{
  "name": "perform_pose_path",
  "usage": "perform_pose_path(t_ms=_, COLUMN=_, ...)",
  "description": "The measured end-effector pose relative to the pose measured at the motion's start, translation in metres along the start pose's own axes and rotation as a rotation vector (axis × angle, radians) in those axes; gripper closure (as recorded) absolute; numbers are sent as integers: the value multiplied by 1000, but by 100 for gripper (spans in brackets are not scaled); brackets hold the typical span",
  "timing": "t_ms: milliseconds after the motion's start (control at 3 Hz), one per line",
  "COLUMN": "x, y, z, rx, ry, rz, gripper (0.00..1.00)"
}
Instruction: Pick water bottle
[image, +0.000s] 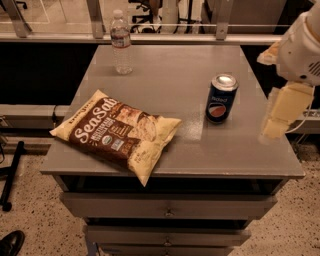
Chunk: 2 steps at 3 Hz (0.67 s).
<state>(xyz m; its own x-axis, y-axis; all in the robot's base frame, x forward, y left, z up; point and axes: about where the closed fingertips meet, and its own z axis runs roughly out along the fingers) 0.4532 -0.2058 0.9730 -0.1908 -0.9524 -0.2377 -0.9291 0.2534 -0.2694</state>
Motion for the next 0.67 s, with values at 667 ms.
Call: perform_pose_path(t_ms=667, x=-79, y=-93, z=59, rx=61, ry=-165, rz=-25, gripper=0)
